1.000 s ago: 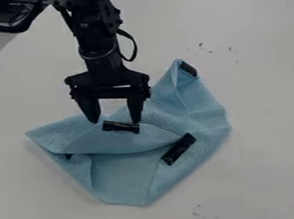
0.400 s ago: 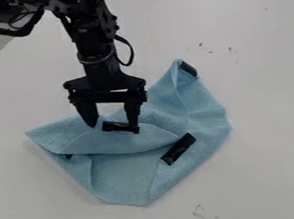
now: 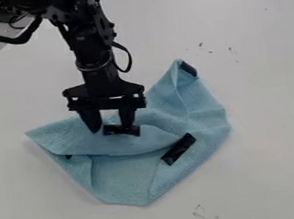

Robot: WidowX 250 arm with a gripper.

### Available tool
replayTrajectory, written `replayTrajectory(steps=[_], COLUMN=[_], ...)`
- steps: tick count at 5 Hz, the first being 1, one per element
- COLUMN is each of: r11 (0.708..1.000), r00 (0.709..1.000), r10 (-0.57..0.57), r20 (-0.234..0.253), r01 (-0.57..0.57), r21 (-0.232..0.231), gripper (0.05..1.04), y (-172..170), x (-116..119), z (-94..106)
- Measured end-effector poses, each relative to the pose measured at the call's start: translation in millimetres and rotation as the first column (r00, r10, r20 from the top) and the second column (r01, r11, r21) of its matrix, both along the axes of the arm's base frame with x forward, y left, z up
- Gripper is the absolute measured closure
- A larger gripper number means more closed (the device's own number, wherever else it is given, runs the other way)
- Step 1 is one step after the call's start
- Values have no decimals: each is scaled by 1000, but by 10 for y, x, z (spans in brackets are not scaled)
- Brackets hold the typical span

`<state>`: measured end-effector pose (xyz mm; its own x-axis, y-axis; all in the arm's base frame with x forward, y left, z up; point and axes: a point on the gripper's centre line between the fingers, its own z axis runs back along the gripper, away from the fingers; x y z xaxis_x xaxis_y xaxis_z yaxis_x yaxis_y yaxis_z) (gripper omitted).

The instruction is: Unfold the cloth from top left to bottom right

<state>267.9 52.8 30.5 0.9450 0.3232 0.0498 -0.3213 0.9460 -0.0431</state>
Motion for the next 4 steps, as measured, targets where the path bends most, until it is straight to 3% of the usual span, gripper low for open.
replayTrajectory(steps=[1, 2, 3, 4], r11=[1000, 1000, 1000, 1000], r00=[1000, 1000, 1000, 999], r10=[-5, -2, 0, -3], r20=[-4, -14, -16, -38], r01=[5, 2, 0, 3], r21=[-4, 0, 12, 20], gripper=[718, 924, 1020, 1030], y=[-8, -2, 8, 8], x=[-12, -32, -53, -76], z=[-13, -13, 51, 95])
